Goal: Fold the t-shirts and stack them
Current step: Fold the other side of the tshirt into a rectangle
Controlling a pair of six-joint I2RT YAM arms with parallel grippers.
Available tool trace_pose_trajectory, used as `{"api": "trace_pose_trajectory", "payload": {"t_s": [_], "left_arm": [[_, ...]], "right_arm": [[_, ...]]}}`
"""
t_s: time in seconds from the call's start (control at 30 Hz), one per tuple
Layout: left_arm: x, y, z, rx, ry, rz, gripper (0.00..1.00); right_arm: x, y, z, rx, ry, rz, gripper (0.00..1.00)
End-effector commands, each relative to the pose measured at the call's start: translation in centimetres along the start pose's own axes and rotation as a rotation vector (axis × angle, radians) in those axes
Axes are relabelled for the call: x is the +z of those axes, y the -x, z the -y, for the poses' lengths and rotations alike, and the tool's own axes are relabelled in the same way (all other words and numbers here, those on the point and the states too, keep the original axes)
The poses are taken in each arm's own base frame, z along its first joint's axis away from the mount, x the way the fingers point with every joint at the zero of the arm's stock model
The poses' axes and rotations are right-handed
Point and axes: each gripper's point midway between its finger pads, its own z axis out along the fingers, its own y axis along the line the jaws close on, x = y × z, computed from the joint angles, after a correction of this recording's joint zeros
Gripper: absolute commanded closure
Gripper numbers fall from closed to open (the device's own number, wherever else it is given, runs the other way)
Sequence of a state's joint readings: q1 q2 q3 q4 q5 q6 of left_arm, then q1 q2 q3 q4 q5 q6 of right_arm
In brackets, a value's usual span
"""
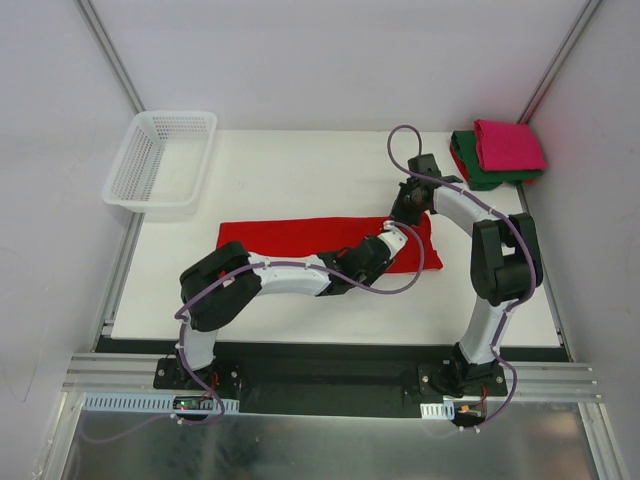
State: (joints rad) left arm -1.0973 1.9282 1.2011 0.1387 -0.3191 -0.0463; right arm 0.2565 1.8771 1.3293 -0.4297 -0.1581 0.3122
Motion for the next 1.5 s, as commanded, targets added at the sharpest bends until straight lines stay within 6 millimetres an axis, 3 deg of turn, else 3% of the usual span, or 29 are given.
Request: {"api": "trace_pose_trajectory", "payload": {"t_s": [0.0, 0.37, 0.43, 0.57, 0.7, 0.93, 1.27, 1.47], "left_arm": [[0.0, 1.9, 0.6, 0.071, 0.025, 0.051, 0.59], [0.3, 1.1, 0.4, 0.157, 0.056, 0.031, 0.62], [0.4, 0.9, 0.3, 0.162, 0.062, 0.028, 0.67], [0.3, 0.8, 0.1, 0.167, 0.075, 0.025, 0.89], [0.1, 0.9, -0.2, 0.172, 0.089, 0.028, 0.99], [-1.1, 1.7, -1.2, 0.151, 0.106, 0.051, 1.00], [-2.8, 3.5, -4.4, 0.056, 0.124, 0.098, 1.00], [-2.7, 3.1, -6.3, -0.001, 0.133, 0.092, 1.00]], "right_arm": [[0.0, 0.5, -0.1, -0.004, 0.016, 0.004, 0.99], [0.0, 0.5, -0.2, -0.002, 0.020, 0.002, 0.99], [0.0, 0.5, -0.1, -0.001, 0.018, 0.002, 0.99], [0.1, 0.5, -0.1, 0.000, 0.016, 0.001, 0.99], [0.3, 0.4, 0.0, 0.002, 0.016, -0.006, 0.99], [0.3, 0.4, 0.0, -0.001, 0.015, -0.008, 0.99], [0.4, 0.2, 0.1, -0.002, 0.016, -0.012, 0.99], [0.3, 0.4, 0.0, -0.001, 0.020, -0.009, 0.99]]}}
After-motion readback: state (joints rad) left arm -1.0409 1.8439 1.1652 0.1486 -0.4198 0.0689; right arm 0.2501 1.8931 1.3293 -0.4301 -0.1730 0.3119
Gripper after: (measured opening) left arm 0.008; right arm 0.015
